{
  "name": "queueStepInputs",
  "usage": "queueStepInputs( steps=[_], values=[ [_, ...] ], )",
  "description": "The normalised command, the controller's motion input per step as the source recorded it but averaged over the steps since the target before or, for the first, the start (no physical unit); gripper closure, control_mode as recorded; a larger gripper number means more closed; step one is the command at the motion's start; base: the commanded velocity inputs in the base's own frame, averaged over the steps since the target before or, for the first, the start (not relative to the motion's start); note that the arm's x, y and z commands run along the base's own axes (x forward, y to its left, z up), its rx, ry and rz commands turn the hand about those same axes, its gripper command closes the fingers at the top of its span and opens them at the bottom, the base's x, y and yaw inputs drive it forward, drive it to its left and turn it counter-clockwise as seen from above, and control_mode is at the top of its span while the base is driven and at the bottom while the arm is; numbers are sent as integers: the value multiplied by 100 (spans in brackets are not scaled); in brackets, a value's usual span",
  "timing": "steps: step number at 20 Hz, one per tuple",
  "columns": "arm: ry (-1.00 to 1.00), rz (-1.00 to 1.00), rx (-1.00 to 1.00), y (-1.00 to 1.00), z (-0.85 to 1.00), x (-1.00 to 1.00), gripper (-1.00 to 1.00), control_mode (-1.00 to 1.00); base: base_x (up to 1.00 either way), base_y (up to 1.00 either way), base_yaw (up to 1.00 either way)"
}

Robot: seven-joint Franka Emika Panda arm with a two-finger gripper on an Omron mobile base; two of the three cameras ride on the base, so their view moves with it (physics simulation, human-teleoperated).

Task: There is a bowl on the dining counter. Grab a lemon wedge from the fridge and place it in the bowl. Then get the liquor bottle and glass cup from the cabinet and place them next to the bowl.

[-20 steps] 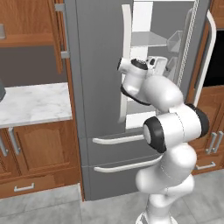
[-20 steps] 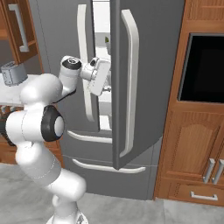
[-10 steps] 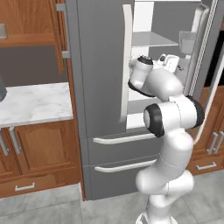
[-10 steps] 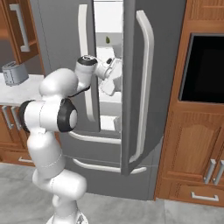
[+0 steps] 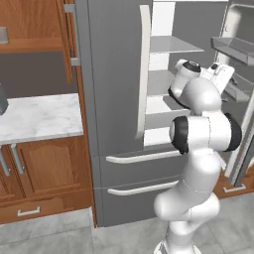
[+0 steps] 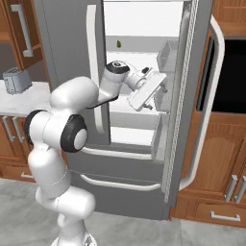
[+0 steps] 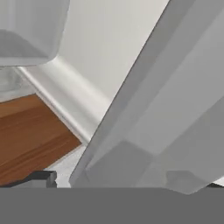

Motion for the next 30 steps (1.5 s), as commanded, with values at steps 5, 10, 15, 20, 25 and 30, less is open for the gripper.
queueStepInputs(
  steps=[5, 10, 15, 20, 25, 30],
  values=[
    [-26, -1, 14, 52, -1, -100, -100, -100, 0, 0, 0],
    [-34, 3, 18, 100, -5, -72, -100, -100, 0, 0, 0],
    [-30, 18, 31, 100, -7, -6, -100, -100, 0, 0, 0],
    [-23, 23, 35, 100, -26, 5, -100, -100, 0, 0, 0],
    [-21, 21, 38, 100, -10, 18, -100, -100, 0, 0, 0],
    [-35, 4, 35, 81, 0, 54, -100, -100, 0, 0, 0]
  ],
)
